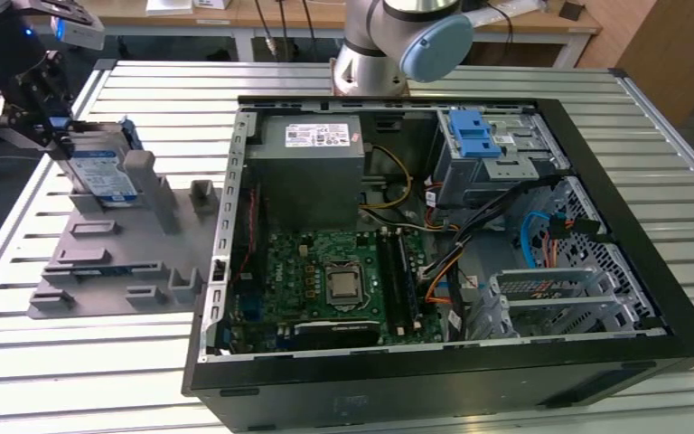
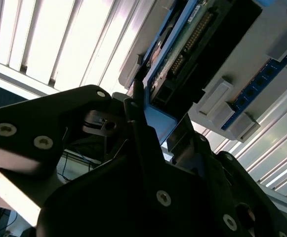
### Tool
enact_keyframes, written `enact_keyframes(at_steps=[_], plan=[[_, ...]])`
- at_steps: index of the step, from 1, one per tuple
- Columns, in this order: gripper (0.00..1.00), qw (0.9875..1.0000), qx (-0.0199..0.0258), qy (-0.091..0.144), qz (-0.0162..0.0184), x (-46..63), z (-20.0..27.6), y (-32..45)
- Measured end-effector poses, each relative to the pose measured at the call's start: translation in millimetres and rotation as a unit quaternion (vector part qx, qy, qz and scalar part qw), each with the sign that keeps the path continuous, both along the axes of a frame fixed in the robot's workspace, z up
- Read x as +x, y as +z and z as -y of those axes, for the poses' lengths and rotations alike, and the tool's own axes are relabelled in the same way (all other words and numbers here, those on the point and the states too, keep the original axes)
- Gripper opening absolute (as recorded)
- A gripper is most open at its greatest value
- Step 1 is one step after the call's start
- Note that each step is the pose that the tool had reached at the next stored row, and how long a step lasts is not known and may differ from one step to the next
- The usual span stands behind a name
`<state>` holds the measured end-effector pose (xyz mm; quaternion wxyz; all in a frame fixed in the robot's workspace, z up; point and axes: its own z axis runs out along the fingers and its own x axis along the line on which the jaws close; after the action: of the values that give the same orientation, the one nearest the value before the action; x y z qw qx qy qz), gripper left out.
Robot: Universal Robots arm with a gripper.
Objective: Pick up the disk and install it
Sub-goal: 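Pick up the disk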
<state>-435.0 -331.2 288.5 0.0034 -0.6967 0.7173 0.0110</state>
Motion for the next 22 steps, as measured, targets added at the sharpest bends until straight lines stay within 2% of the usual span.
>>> enact_keyframes(at_steps=[4, 5, 7, 22], plan=[[0.43, 1.0000, -0.0001, 0.000, -0.0001, 0.0, 0.0, 0.2], [0.37, 1.0000, 0.0000, 0.000, -0.0001, 0.0, 0.0, 0.3], [0.36, 1.0000, -0.0001, 0.000, -0.0002, 0.0, 0.0, 2.2], [0.36, 1.0000, -0.0001, 0.000, -0.0001, 0.0, 0.0, 26.3]])
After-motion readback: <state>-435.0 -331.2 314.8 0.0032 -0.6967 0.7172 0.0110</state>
